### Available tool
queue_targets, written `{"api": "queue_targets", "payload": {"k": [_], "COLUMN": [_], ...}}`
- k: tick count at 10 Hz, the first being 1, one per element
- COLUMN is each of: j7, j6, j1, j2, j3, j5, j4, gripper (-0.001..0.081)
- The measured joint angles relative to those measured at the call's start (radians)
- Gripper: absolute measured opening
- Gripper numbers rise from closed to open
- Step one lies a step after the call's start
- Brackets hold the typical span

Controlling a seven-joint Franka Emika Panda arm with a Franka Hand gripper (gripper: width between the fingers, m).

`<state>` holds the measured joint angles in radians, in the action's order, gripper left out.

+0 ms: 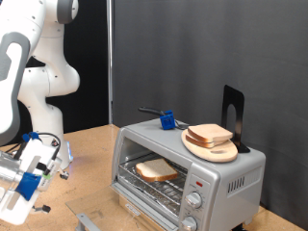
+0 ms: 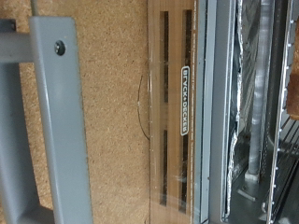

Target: Make a piece of toast with the oven

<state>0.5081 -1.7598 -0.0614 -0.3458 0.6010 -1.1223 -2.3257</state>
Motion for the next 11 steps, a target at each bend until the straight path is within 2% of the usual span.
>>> {"api": "queue_targets", "payload": {"k": [2, 4, 11], "j7": [0.007, 0.002, 0.007], "j6": [0.031, 0.028, -0.047], "j1": [-0.004, -0.004, 0.028], "j2": [-0.023, -0.037, -0.049], "j3": [-0.001, -0.010, -0.094], "j5": [-0.002, -0.020, -0.095], "j4": [0.012, 0.008, -0.076], "gripper": [0.0682, 0.0682, 0.0682]}}
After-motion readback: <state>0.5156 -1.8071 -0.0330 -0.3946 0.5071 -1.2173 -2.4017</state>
